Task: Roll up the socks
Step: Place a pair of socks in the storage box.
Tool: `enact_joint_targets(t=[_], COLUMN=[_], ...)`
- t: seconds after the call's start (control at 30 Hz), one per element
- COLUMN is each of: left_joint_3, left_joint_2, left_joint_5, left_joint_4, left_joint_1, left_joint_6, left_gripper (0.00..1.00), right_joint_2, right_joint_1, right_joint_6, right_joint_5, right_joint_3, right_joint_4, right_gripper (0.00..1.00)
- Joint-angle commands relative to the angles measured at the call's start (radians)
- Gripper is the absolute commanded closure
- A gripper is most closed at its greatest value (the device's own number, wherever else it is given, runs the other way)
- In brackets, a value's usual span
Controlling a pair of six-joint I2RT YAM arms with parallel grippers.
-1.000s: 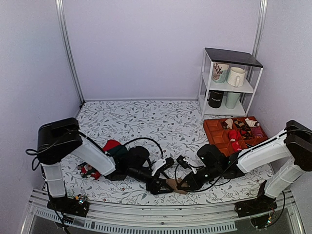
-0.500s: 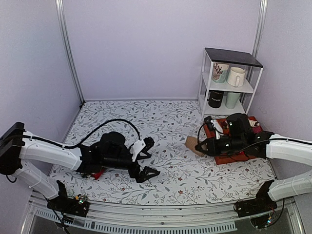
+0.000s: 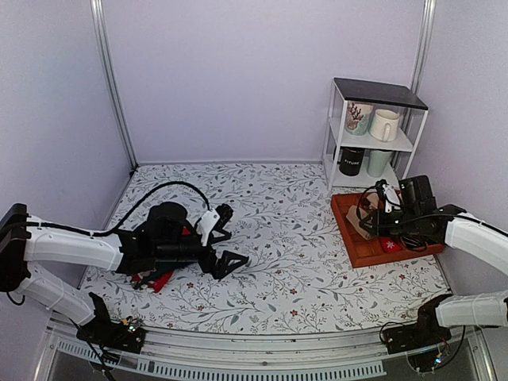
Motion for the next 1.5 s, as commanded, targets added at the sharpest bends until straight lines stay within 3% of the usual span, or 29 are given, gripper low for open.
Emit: enact_joint_targets(t=[0.0, 0.43, 0.6, 0.73, 1.13, 1.47], left_joint_3=[0.026, 0.010, -0.008, -0.037, -0.023, -0.023], left_joint_2=[0.021, 0.055, 0.034, 0.002, 0.004, -0.005], left_joint_5=[0.043, 0.114, 0.130, 0.113, 0.096, 0.086], left_joint_4=[-0.001, 0.037, 0.056, 0.077, 0.031, 0.002], left_joint_1=[0.018, 0.038, 0.040, 0.040, 0.039, 0.041], left_joint_6=[0.016, -0.004, -0.003, -0.001, 0.021, 0.038], left_gripper=[0.01, 0.03, 0.02, 0.02, 0.02, 0.02], right_joint_2=[0.064, 0.267, 0.360, 0.389, 0.531, 0.593], right_joint_1=[-0.024, -0.062, -0.064, -0.064, -0.076, -0.137], right_joint_6=[0.005, -0.036, -0.233, -0.390, -0.630, -0.686], right_joint_5=[0.013, 0.053, 0.006, 0.057, 0.077, -0.023], right_joint_3=[0.025, 0.179, 0.258, 0.282, 0.349, 0.436], right_joint_4=[0.013, 0.119, 0.119, 0.139, 0.152, 0.091], right_gripper=[1.00, 1.00, 1.00, 1.00, 1.00, 1.00])
